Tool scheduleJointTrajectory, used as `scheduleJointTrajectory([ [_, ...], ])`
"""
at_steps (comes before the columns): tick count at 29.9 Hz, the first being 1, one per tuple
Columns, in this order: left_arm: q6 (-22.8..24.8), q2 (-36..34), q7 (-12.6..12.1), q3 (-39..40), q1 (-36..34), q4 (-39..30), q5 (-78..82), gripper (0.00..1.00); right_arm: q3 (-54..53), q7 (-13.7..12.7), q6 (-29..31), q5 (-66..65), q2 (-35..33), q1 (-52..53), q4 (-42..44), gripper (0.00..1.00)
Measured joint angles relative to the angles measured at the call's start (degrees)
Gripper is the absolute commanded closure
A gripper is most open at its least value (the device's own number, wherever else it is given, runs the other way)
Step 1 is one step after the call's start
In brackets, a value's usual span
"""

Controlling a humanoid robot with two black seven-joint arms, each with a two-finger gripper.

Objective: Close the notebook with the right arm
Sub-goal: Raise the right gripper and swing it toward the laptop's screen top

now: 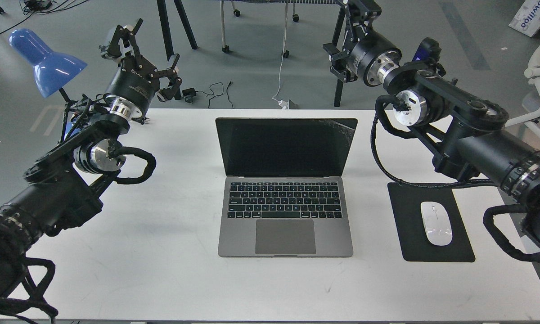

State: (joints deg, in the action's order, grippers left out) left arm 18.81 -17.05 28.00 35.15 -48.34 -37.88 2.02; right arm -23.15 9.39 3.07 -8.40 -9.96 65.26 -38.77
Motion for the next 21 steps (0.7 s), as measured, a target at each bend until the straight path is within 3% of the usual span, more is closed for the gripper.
scheduleJointTrajectory([
  [21,0.0,0.0,0.0,0.0,0.0,0.0,-0.1,0.0,14.1,-0.9,0.1,0.1,-0.1,0.7,-0.1,0.0],
])
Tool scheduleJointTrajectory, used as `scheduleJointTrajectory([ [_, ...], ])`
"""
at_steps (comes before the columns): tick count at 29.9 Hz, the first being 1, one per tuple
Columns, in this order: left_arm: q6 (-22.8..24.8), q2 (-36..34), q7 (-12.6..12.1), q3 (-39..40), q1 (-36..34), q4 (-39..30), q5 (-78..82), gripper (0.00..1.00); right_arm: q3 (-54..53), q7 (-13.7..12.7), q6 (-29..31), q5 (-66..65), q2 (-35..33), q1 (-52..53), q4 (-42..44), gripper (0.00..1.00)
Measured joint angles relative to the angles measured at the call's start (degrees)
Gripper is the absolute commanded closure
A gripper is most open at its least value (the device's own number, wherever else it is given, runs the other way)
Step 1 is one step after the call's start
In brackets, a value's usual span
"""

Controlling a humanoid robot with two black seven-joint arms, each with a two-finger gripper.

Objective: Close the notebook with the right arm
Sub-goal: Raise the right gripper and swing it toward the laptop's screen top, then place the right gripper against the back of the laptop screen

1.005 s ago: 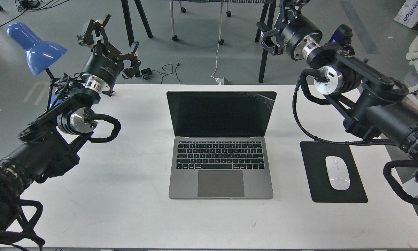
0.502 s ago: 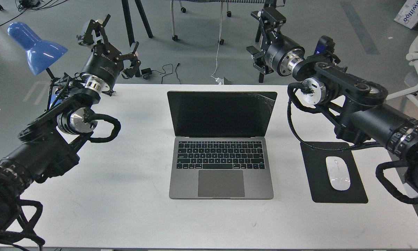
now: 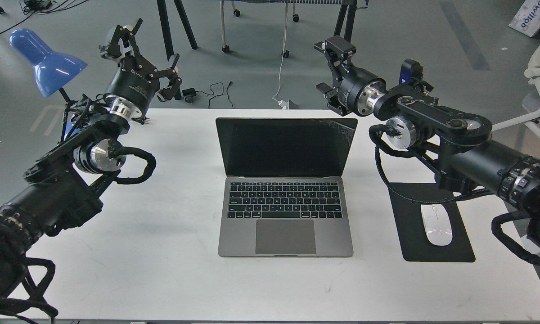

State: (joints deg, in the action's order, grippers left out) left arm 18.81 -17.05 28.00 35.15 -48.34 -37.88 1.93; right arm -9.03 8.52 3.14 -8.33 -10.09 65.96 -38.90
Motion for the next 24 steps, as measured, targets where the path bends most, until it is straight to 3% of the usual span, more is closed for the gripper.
scheduleJointTrajectory([
  [14,0.0,0.0,0.0,0.0,0.0,0.0,0.0,0.0,3.1,0.0,1.1,-0.2,-1.7,-0.1,-3.4,0.0],
  [24,0.0,0.0,0.0,0.0,0.0,0.0,0.0,0.0,5.6,0.0,1.2,-0.1,-9.4,-0.3,-12.8,0.0],
])
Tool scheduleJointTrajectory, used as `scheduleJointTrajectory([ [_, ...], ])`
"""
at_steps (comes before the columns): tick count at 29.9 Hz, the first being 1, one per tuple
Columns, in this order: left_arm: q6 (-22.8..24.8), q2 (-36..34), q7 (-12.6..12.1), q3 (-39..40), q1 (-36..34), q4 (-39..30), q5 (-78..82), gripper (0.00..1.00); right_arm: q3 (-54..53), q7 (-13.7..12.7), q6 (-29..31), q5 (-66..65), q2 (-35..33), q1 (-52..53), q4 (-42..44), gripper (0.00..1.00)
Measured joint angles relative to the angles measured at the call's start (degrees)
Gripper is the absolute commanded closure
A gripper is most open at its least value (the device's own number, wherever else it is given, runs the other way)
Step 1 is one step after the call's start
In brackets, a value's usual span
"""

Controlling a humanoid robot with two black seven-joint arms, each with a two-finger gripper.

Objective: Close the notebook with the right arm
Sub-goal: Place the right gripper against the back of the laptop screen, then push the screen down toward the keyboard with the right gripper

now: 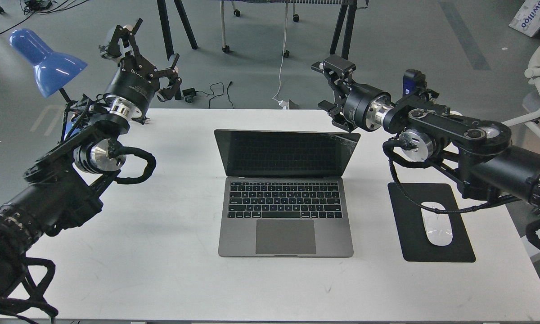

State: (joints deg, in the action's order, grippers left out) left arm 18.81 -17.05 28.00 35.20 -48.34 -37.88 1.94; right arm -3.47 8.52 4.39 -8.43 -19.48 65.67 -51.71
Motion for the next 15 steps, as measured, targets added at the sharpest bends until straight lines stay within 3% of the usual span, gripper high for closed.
scheduleJointTrajectory([
  [15,0.0,0.0,0.0,0.0,0.0,0.1,0.0,0.0,3.1,0.0,-0.1,0.1,-8.7,-1.2,-13.6,0.0],
])
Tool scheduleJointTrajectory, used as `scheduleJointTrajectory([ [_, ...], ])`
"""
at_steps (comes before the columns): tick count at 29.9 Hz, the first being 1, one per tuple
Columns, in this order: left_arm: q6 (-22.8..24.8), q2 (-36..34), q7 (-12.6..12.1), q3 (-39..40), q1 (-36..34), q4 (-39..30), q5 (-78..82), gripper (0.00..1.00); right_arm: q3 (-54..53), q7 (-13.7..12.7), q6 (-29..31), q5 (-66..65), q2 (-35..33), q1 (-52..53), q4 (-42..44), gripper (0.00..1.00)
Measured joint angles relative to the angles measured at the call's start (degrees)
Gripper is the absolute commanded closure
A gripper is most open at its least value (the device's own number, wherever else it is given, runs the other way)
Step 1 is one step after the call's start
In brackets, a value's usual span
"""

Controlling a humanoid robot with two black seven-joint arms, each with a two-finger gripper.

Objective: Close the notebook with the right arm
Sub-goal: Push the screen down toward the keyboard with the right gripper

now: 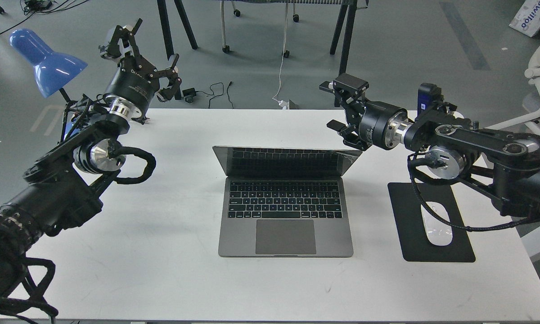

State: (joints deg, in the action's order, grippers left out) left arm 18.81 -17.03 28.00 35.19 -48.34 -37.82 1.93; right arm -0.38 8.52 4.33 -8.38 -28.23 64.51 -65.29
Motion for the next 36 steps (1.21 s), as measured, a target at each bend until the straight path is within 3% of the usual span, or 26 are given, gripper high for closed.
scheduleJointTrajectory([
  [19,0.0,0.1,0.0,0.0,0.0,0.0,0.0,0.0,4.5,0.0,0.0,-0.1,-6.3,-3.0,-12.9,0.0],
  [36,0.0,0.1,0.0,0.0,0.0,0.0,0.0,0.0,11.1,0.0,0.0,-0.2,-7.6,-5.3,-16.5,0.0],
])
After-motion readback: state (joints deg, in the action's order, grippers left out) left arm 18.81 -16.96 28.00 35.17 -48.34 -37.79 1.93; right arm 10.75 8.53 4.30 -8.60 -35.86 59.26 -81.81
